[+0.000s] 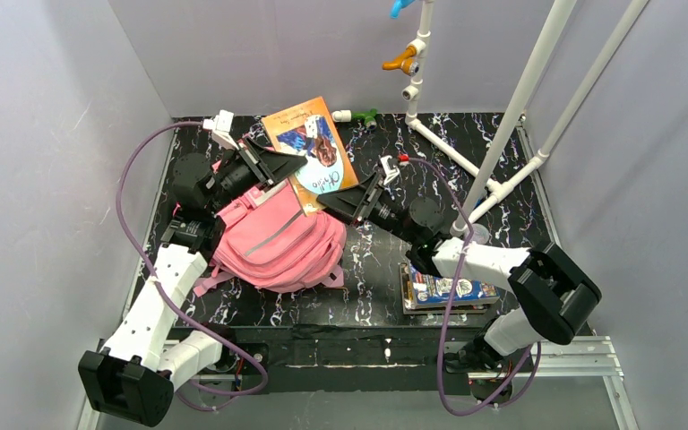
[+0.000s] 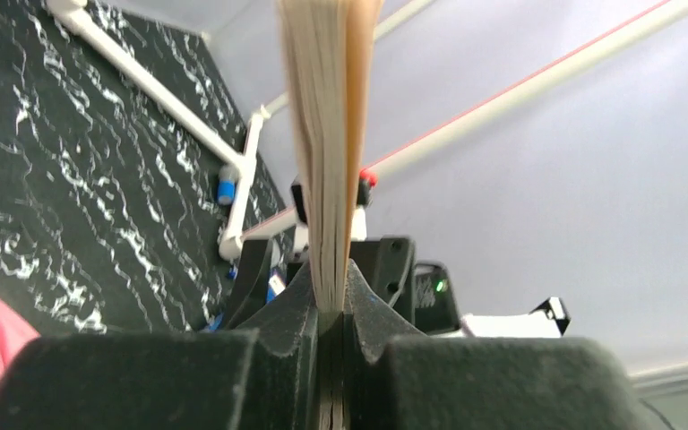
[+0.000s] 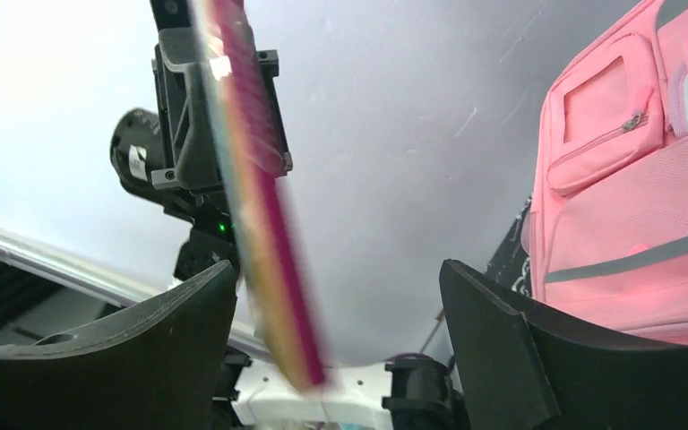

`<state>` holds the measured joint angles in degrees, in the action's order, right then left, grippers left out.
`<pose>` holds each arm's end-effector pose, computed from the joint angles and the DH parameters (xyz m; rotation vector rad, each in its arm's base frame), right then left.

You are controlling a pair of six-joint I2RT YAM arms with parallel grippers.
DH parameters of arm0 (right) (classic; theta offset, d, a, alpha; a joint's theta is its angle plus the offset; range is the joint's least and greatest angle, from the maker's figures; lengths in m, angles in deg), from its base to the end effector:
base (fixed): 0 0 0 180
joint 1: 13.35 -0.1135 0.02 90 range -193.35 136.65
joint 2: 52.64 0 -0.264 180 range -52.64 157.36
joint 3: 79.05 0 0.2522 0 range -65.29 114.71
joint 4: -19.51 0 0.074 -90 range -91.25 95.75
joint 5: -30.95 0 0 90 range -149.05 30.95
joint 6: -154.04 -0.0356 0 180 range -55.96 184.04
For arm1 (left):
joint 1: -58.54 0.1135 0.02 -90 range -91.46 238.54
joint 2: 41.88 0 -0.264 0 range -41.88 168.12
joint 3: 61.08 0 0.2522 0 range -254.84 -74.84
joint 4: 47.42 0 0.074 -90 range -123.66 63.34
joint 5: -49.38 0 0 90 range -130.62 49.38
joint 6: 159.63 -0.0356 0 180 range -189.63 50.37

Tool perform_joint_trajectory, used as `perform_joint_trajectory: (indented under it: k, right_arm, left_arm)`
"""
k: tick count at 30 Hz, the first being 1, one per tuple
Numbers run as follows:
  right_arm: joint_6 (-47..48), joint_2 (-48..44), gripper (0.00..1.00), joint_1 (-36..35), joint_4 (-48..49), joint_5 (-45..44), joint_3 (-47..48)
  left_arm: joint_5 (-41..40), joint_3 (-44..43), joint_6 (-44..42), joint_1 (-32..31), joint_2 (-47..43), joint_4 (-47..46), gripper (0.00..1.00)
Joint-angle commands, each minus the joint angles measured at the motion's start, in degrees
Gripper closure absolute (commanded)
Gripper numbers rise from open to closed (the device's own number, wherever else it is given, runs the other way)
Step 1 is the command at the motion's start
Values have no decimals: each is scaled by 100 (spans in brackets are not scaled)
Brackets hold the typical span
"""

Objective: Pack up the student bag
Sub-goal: Pick up the book from the center of the board.

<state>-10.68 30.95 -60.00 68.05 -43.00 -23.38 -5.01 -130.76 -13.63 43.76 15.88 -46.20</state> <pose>0.2088 0.2356 0.2959 0.0662 1.5033 1.9592 0.2143 -0.0780 0.4080 0.0159 1.5863 -1.4210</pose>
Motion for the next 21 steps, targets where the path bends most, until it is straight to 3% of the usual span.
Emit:
perform_joint_trajectory:
  k: [1, 7, 11, 16, 21]
  right_arm:
    - [-815, 33, 5, -56, 1589, -1117, -262]
    - [-872, 43, 2, -61, 1942, -1384, -174]
    - [-1039, 267, 10, -91, 2153, -1572, 181]
    - [-1343, 771, 32, -255, 2391, -1793, 727]
    - [-1522, 1094, 69, -436, 2357, -2050, 959]
  left_arm:
    - [-542, 14, 484, 0, -150, -1190, 100]
    - [-701, 264, 735, -40, -146, -1215, 100]
    - [-923, 509, 737, -48, -209, -1225, 100]
    - [-1195, 695, 812, -46, -241, -1245, 100]
    - [-1366, 870, 770, -86, -240, -1252, 100]
